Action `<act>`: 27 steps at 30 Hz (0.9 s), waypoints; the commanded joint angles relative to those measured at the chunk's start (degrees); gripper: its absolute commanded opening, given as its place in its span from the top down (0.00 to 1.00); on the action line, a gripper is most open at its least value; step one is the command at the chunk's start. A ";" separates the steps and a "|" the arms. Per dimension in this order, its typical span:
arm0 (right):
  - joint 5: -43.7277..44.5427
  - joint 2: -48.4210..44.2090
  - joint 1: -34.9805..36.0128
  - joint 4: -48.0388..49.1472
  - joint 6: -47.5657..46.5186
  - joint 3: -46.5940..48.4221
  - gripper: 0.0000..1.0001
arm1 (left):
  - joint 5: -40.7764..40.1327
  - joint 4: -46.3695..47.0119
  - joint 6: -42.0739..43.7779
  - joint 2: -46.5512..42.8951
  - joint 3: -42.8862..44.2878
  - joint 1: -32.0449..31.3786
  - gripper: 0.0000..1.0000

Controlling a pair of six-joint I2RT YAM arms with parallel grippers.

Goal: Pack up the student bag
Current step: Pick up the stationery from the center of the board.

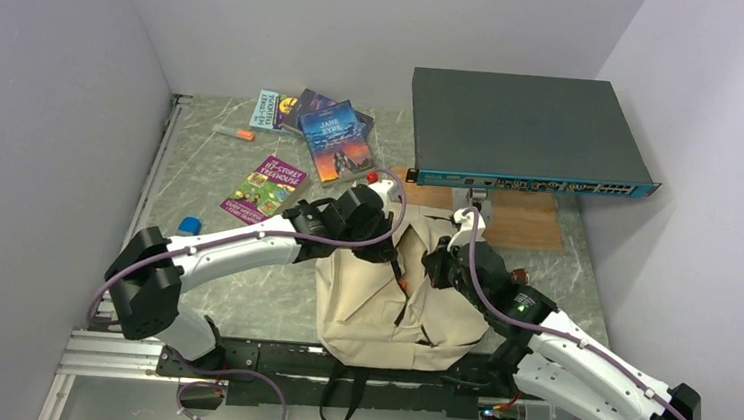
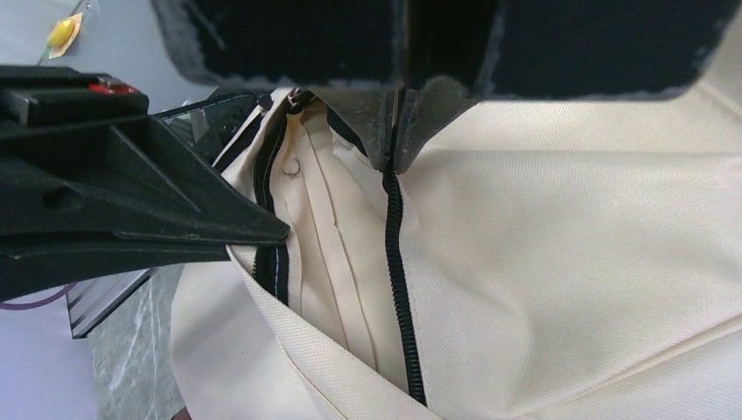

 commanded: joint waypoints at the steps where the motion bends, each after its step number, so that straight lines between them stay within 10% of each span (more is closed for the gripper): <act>1: 3.84 -1.54 0.02 6.52 -1.78 1.46 1.00 | -2.57 -2.81 2.61 -5.69 -0.25 1.69 1.00; 5: -0.04 -1.13 0.02 8.21 -1.04 1.25 1.00 | -0.30 -2.28 2.87 -8.85 -2.00 2.05 0.98; 10: -2.03 -0.26 0.02 11.20 -0.43 -0.18 1.00 | -2.07 -2.78 1.59 -14.32 -7.55 3.37 0.48; 15: -4.36 -1.97 0.02 13.97 0.00 -3.03 1.00 | -5.73 -7.26 2.55 -26.86 -13.90 7.00 0.23; 20: -5.18 -3.36 0.02 13.46 -0.13 -3.37 1.00 | -15.02 -21.97 1.02 -41.58 -18.11 22.10 0.01; 27: -5.01 -5.92 0.03 12.46 -1.63 -3.25 1.00 | -15.70 -23.71 6.50 -43.51 -21.18 51.10 0.00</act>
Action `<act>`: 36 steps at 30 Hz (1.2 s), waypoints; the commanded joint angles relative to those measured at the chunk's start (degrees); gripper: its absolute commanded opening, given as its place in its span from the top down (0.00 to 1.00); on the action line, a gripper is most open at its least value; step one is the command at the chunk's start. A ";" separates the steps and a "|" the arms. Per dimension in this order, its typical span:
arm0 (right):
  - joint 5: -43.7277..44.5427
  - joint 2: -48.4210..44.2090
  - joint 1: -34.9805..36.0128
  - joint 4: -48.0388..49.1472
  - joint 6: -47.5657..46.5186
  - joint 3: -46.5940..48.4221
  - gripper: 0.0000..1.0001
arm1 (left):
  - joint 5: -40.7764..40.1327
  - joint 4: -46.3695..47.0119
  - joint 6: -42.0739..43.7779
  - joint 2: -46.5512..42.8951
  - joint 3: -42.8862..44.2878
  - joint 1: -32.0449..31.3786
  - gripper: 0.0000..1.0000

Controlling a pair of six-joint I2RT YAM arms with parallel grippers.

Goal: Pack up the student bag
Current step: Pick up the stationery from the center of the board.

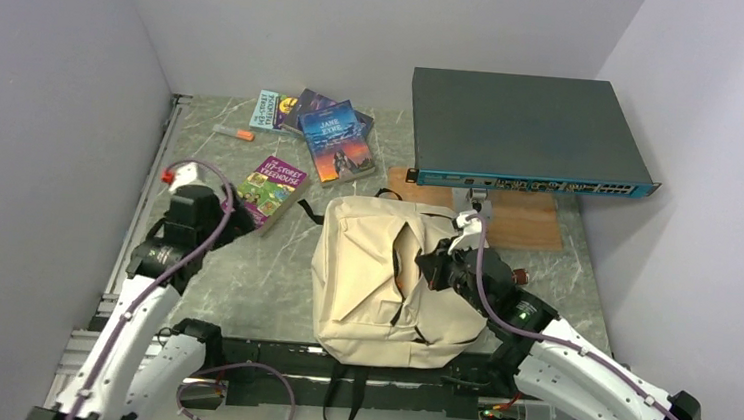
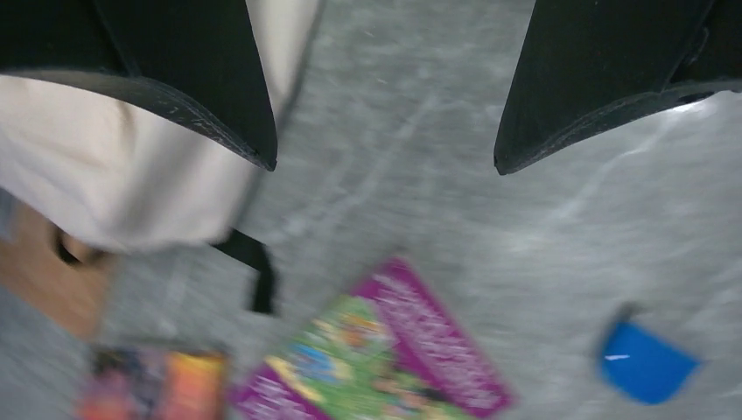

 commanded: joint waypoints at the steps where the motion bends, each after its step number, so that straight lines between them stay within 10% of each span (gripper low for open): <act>1: -0.98 -3.06 0.08 4.99 -1.07 0.63 1.00 | -0.69 -2.50 5.42 3.37 0.27 16.23 0.00; 7: -1.10 -5.48 0.08 4.34 -0.42 -0.30 1.00 | 10.60 1.54 11.96 20.10 7.46 35.08 0.00; 15: -0.67 -7.25 0.13 2.11 -0.70 1.09 1.00 | 13.38 2.16 16.50 45.44 19.57 42.88 0.00; 26: -1.91 -8.26 0.13 1.86 -0.26 1.34 1.00 | 21.87 5.16 24.47 57.95 21.98 43.36 0.00; 36: -1.66 -9.00 0.10 1.48 -0.37 2.03 1.00 | 12.04 -2.14 19.64 55.19 19.16 35.50 0.04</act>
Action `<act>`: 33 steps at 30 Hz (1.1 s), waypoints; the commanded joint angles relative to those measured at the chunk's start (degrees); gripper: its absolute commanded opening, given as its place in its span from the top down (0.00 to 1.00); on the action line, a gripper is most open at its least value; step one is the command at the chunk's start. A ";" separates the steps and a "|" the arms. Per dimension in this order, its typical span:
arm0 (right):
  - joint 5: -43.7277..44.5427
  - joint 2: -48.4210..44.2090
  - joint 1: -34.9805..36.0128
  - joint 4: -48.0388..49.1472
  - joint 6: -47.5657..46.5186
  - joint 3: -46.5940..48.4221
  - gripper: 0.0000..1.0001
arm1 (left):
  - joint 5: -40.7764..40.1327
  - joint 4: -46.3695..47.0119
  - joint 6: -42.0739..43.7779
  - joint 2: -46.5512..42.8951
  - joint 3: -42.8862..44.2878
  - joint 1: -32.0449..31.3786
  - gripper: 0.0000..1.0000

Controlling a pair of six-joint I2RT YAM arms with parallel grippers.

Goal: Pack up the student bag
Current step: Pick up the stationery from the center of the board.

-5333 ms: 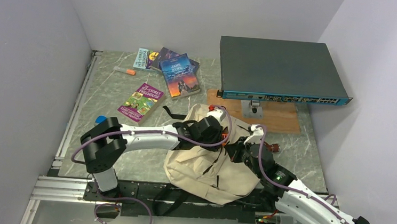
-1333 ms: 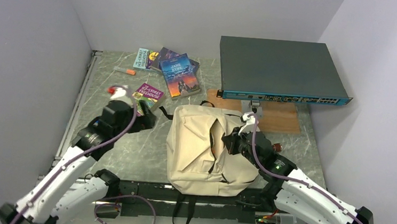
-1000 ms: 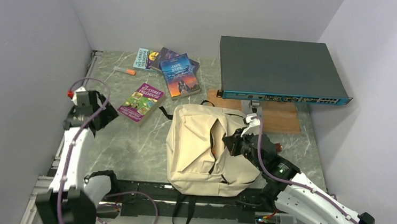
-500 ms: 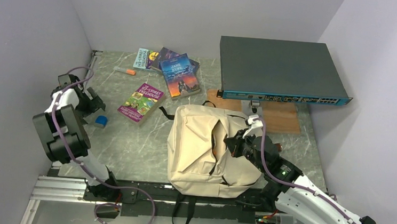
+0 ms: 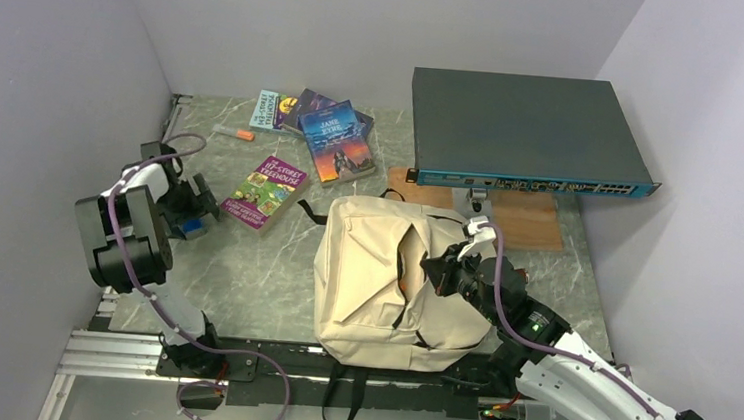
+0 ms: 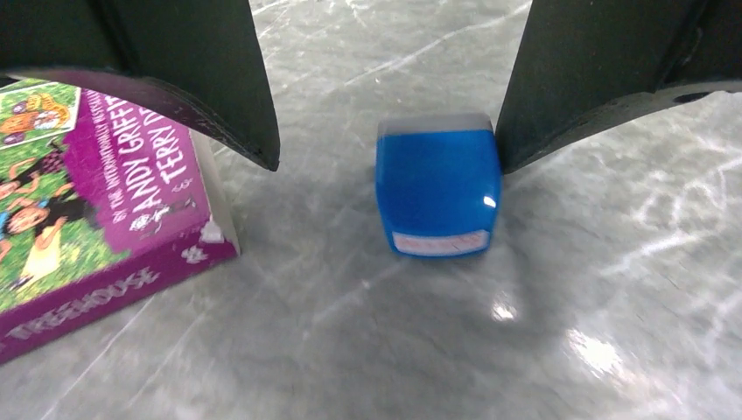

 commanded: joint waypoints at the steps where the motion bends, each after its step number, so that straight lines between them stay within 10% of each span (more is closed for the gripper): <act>1: -0.79 -0.72 0.09 4.79 -0.30 3.33 1.00 | -8.26 -5.13 -3.02 -2.42 0.50 -4.26 0.05; 15: -0.24 -2.13 0.08 4.54 -0.25 2.21 1.00 | -8.28 -2.86 -0.87 -2.82 1.61 -2.09 0.04; 33: -0.46 -1.65 0.09 4.16 -0.02 2.83 1.00 | -8.37 -4.36 -1.78 0.70 4.66 -1.60 0.57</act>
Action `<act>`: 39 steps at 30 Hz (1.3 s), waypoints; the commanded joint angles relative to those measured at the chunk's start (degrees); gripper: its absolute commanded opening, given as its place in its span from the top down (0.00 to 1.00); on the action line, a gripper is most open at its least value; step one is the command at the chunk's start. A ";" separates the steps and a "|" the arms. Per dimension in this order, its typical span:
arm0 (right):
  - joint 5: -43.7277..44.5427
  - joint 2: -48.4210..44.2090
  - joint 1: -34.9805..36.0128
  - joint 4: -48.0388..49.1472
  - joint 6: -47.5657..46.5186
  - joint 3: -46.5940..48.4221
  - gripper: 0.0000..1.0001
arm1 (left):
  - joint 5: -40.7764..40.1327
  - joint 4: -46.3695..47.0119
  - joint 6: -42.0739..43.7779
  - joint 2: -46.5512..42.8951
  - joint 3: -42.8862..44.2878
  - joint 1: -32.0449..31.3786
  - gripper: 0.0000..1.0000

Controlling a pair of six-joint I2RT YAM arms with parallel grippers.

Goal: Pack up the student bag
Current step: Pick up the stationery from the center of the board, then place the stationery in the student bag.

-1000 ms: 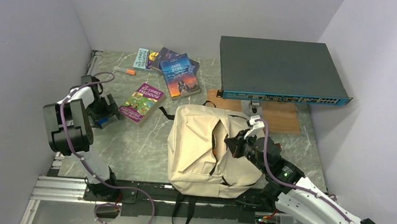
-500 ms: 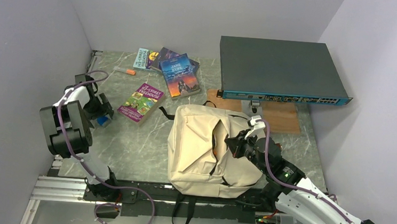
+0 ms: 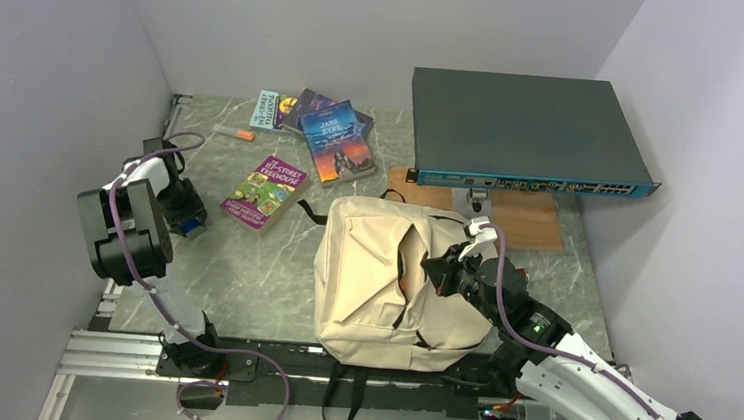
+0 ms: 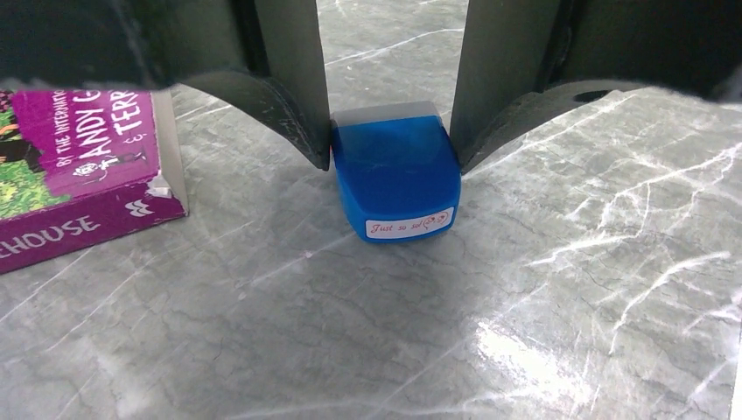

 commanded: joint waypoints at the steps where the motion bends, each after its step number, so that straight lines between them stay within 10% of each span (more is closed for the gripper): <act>1: -0.42 -0.91 0.08 4.27 -0.09 2.94 1.00 | 0.04 -0.02 -0.31 -3.06 1.06 -0.10 0.59; 11: 0.48 -1.09 0.09 3.85 -1.47 3.24 1.00 | 3.93 2.88 -4.25 -26.19 -7.97 -17.85 0.62; 21: -0.13 2.88 0.08 5.65 -1.37 2.68 1.00 | 18.24 25.84 -29.64 -58.25 -35.22 -47.19 0.63; 31: -1.03 5.73 0.08 6.18 0.10 5.16 1.00 | 10.71 47.97 -29.22 -45.18 -25.53 -78.24 0.62; 39: -1.42 4.23 0.09 4.62 1.70 7.03 1.00 | 6.18 44.05 -20.38 -29.58 -10.31 -82.96 0.62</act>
